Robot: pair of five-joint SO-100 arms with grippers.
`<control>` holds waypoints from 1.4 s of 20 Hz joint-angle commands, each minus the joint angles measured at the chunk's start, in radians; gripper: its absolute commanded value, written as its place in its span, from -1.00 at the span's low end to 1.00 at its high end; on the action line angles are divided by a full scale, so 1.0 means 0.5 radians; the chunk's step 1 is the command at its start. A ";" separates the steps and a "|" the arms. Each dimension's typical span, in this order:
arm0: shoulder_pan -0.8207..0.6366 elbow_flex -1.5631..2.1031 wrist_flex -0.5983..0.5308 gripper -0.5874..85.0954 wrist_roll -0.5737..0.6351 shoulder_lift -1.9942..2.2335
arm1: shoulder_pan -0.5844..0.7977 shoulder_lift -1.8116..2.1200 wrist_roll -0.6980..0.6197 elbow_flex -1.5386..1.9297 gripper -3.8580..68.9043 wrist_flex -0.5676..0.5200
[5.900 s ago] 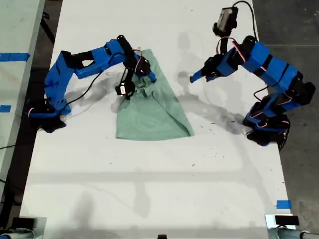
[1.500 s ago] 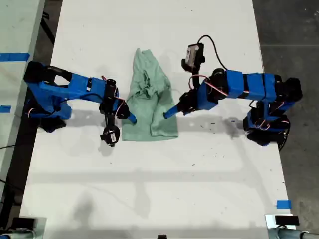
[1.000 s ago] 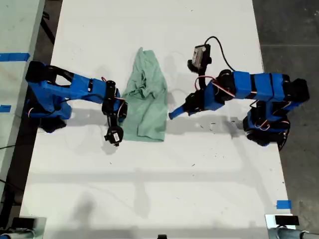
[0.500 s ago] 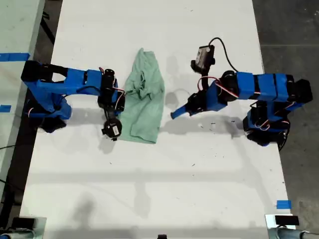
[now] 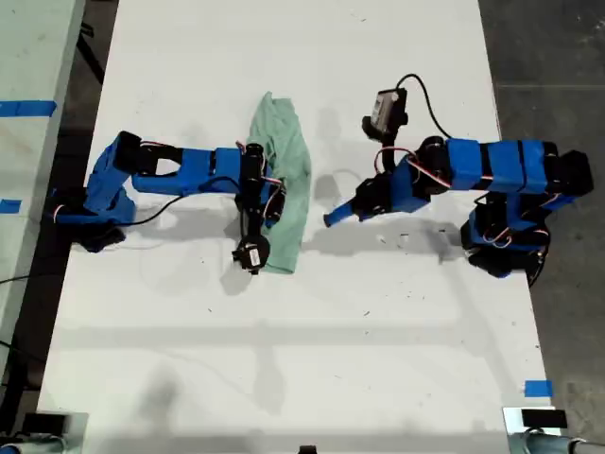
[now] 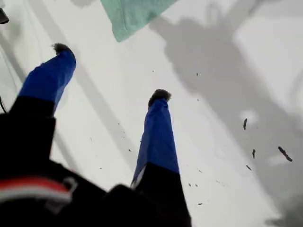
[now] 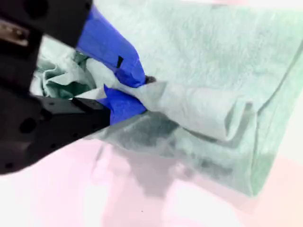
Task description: Fold tshirt
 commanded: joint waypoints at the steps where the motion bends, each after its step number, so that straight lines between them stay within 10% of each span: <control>1: -0.012 -0.117 -0.055 -0.72 0.083 -0.107 | -0.009 0.135 0.025 -0.009 -0.09 -0.043; 3: -0.006 -0.123 -0.034 -0.26 0.074 -0.175 | -0.012 0.141 0.025 -0.009 -0.09 -0.043; 15: 0.245 0.058 0.994 -0.28 -0.325 0.792 | -0.071 0.163 0.083 0.055 -0.08 -0.061; 28: 0.485 1.356 0.491 -0.28 -0.988 1.703 | -0.215 0.193 0.282 0.061 -0.07 0.009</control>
